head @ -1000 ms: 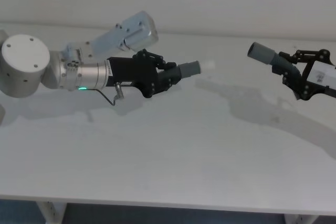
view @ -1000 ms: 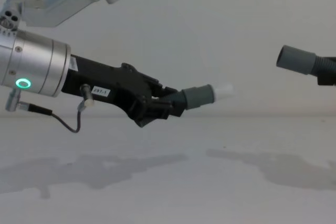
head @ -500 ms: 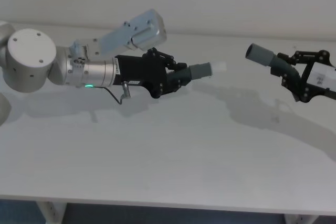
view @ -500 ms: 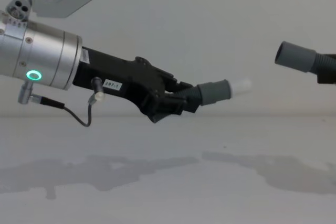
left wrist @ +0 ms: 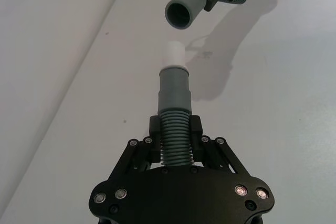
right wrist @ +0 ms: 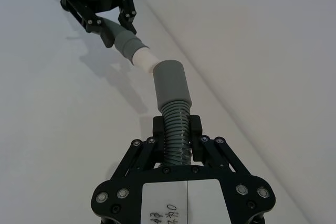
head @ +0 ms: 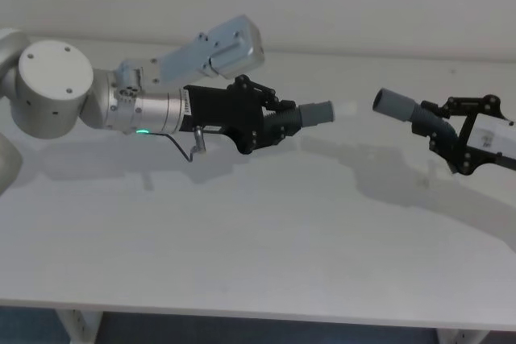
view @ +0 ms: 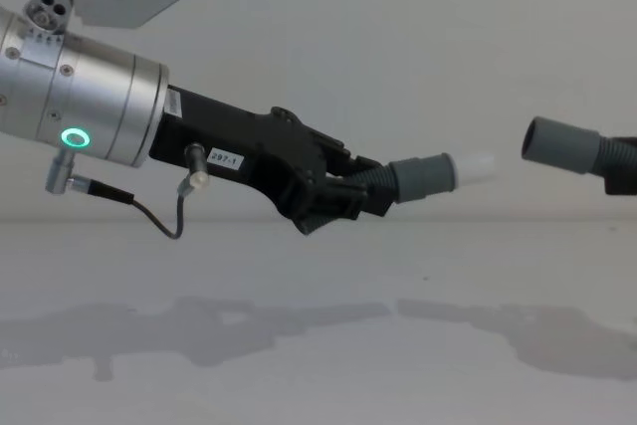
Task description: Use both hands to pick up one end of the pipe from the table, align the ends, and insert them.
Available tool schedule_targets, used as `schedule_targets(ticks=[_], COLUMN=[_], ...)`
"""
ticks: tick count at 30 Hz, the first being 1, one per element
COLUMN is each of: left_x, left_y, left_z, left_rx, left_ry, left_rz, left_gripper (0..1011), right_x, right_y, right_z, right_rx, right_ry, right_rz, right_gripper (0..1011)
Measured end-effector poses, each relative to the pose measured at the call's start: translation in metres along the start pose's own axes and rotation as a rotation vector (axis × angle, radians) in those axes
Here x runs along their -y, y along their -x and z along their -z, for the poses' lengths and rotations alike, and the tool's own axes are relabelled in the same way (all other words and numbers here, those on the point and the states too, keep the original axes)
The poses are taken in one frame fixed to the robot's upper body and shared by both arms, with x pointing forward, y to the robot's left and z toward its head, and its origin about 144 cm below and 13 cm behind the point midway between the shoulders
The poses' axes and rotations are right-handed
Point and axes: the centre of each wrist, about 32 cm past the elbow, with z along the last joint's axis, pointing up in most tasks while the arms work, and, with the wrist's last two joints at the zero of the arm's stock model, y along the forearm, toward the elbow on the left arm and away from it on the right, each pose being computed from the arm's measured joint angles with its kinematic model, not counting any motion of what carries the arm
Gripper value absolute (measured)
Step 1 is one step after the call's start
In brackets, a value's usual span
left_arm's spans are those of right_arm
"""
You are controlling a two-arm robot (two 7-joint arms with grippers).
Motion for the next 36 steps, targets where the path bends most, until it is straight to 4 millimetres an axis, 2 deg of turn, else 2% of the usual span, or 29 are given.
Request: schedule_targets(ticks=[36], left_x=[0.0101], left_y=[-0.0079], left_z=[-0.0014], left_rx=[-0.015], left_ry=[-0.027], left_rz=[0.049], left_gripper=[306], right_x=[0.0023], right_y=[0.0054], right_z=[0.0064], right_rx=[-0.04], right_ry=[0.033], right_rz=[-0.038], right_gripper=[273])
